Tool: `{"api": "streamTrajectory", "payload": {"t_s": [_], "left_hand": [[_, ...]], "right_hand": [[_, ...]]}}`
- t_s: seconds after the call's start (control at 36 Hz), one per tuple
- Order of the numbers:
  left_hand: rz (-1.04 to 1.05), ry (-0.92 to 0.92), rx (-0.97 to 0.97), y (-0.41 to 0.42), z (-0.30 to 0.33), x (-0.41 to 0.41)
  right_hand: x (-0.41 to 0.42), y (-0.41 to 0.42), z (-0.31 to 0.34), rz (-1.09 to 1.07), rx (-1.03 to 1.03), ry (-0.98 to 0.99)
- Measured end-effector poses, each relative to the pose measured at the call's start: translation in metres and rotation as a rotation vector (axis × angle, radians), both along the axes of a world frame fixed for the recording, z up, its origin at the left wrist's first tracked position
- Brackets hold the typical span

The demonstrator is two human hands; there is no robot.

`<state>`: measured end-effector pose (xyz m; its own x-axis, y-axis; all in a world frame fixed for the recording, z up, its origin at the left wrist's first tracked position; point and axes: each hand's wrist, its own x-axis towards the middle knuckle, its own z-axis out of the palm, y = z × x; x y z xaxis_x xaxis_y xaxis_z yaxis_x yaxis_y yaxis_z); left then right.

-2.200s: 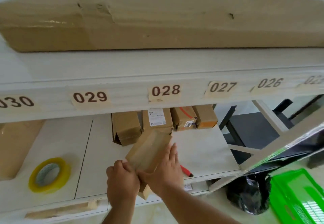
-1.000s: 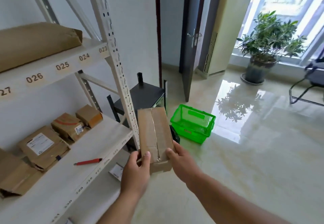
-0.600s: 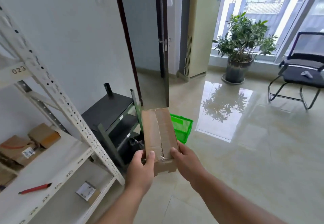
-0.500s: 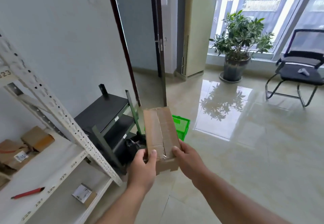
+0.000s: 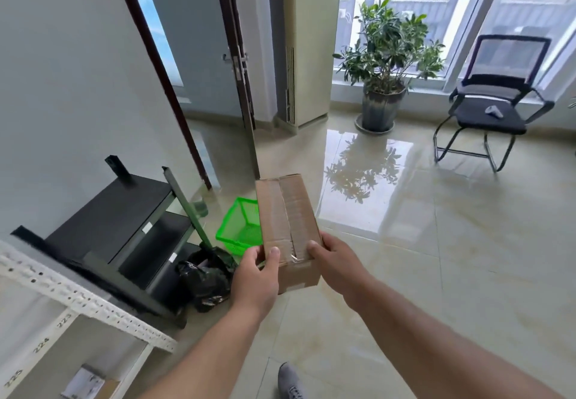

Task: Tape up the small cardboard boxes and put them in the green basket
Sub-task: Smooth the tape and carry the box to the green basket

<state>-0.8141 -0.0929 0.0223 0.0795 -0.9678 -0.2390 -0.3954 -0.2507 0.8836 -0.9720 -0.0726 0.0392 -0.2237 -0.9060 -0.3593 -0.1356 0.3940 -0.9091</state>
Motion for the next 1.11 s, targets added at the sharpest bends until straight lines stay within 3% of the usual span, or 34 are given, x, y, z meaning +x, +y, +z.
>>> {"api": "streamTrajectory", "payload": {"t_s": [0.64, 1.11], "left_hand": [[0.106, 0.0, 0.064, -0.172, -0.015, -0.099], [0.342, -0.042, 0.113, -0.269, -0.016, -0.251]], "right_hand": [[-0.101, -0.195, -0.01, 0.142, 0.064, 0.028], [-0.245, -0.336, -0.022, 0.391, 0.124, 0.074]]}}
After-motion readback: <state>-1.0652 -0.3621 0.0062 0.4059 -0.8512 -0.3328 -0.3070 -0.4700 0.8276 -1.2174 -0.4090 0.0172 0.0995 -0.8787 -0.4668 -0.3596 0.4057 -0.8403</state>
